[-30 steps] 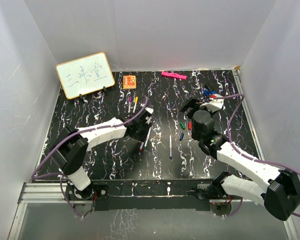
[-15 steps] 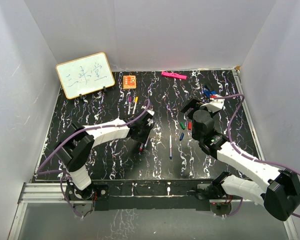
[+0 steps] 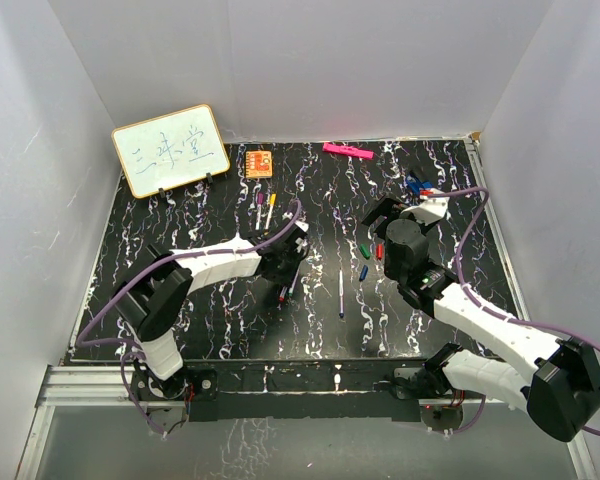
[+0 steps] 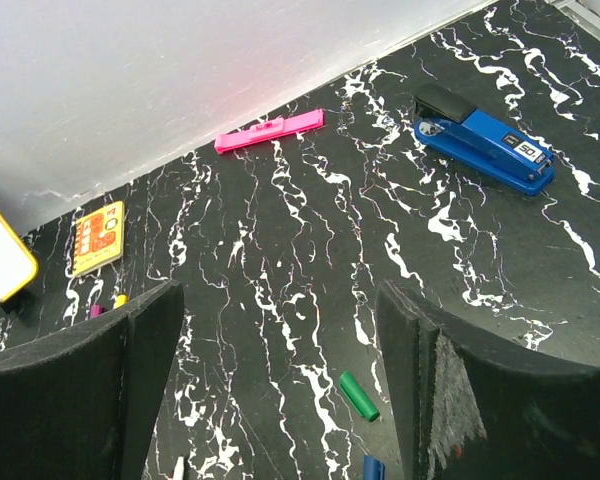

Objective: Insert the pens into the pen caps

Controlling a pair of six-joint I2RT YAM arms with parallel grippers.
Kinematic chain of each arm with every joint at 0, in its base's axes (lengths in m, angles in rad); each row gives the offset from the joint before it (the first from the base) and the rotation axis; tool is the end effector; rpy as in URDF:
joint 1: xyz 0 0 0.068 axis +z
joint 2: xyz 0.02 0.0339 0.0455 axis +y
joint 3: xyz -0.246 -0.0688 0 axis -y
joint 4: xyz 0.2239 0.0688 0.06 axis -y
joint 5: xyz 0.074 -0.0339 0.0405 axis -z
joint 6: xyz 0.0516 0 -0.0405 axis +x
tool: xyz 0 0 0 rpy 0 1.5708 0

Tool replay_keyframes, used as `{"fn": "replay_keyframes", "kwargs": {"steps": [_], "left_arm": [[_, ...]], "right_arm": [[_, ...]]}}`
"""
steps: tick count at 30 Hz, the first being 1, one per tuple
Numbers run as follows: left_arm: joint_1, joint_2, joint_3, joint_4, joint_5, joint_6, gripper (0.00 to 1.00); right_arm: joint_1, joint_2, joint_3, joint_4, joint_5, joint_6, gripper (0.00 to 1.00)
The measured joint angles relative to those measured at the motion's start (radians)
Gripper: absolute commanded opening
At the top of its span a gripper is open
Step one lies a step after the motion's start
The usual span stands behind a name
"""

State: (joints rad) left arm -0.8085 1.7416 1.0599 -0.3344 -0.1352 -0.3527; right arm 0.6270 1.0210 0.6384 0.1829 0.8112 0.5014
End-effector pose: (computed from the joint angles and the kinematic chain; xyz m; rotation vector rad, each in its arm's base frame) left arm 0.2394 -0.2407 0.1551 0.5373 2.5381 -0.2582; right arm 0.2073 0.1040 0.2736 0.4641 1.6451 0.1201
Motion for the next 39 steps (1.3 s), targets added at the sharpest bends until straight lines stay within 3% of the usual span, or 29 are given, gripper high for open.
{"fn": "replay_keyframes", "kwargs": {"steps": [22, 32, 39], "left_arm": [[-0.001, 0.02, -0.015, 0.031, -0.055, -0.027, 0.28], [0.008, 0.037, -0.013, 0.092, -0.065, -0.025, 0.18], [0.023, 0.042, -0.017, 0.121, -0.051, -0.025, 0.11]], "right_arm": [[-0.007, 0.001, 0.0, -0.001, -0.018, 0.024, 0.75], [-0.021, 0.002, 0.0, -0.037, -0.016, 0.034, 0.75], [-0.095, 0.06, 0.014, -0.134, -0.038, 0.095, 0.74]]}}
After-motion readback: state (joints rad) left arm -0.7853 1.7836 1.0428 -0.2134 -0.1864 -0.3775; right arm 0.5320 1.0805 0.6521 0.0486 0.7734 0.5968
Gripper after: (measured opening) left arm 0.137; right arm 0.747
